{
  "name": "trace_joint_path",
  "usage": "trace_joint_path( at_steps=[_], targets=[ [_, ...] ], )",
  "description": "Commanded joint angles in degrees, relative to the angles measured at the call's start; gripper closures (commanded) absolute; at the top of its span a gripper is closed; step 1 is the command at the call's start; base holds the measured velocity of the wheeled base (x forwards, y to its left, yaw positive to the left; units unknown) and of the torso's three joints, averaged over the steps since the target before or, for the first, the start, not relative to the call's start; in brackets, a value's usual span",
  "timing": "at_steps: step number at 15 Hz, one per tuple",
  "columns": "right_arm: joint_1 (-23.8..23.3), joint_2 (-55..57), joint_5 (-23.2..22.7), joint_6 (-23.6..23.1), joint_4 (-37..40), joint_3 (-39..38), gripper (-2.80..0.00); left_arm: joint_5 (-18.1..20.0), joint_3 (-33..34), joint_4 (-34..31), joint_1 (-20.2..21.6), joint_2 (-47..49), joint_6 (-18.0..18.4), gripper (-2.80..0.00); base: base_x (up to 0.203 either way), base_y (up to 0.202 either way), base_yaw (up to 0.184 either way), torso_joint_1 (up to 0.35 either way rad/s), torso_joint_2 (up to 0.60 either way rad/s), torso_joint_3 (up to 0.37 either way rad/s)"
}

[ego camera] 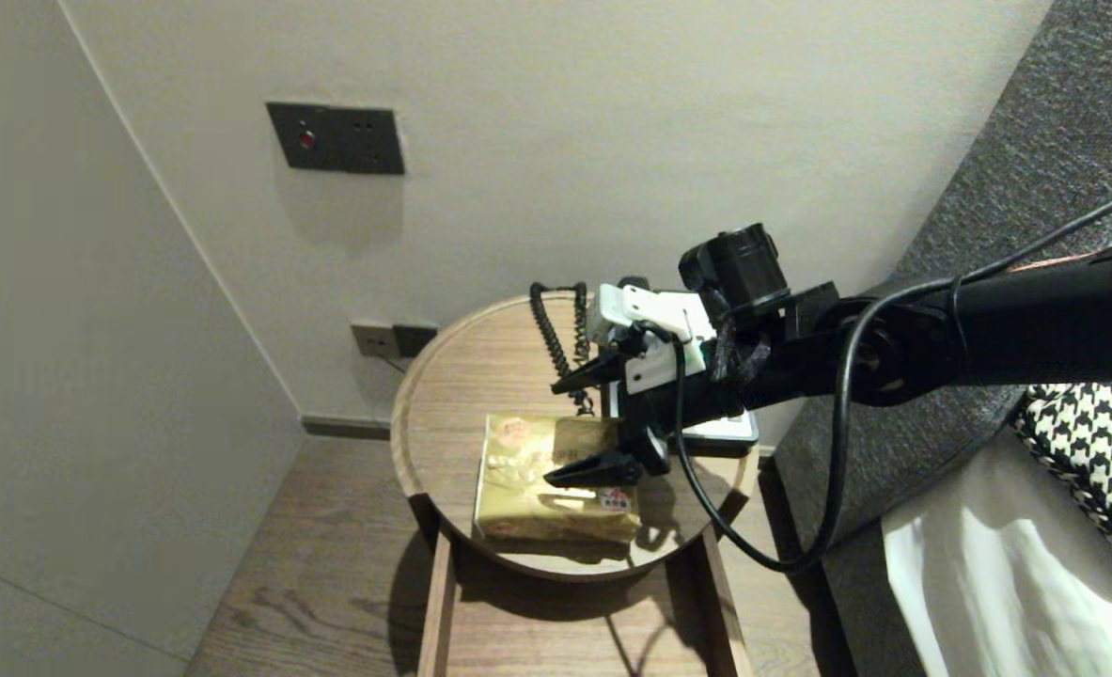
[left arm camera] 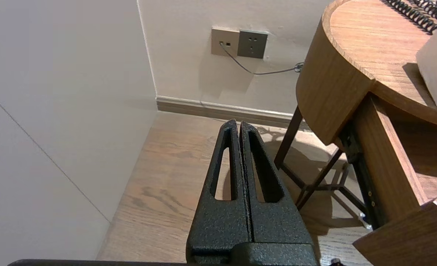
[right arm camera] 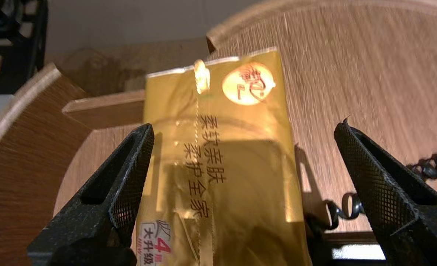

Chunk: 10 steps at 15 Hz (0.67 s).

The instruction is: Put the tissue on the table in the drawer one by one

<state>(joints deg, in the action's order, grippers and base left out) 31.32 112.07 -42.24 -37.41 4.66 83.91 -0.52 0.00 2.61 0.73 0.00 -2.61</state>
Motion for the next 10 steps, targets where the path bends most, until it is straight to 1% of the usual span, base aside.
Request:
trace_joint_path(
  at_steps=[1,5,7,10],
  targets=[
    [-0.11,0.17,0.05,-0.2,0.01,-0.34,-2.8,-0.01,0.0,0.03,-0.01,-0.09,-0.03,0.0,0.0,0.0,0.0,0.0,0.0,0.0],
    [0.06,-0.51,0.32,-0.29,0.09,-2.48,-2.8,-0.01,0.0,0.03,0.06,-0.09,-0.03,0.0,0.0,0.0,0.0,0.0,0.0,0.0],
    [0.06,-0.62,0.75,-1.61,0.09,-3.49,-2.8,-0.01,0.0,0.03,0.06,-0.09,-0.03,0.0,0.0,0.0,0.0,0.0,0.0,0.0],
    [0.59,-0.62,3.39,-2.83,0.01,-4.39,-2.8,-0.01,0.0,0.03,0.01,-0.09,-0.03,0.0,0.0,0.0,0.0,0.0,0.0,0.0]
  ],
)
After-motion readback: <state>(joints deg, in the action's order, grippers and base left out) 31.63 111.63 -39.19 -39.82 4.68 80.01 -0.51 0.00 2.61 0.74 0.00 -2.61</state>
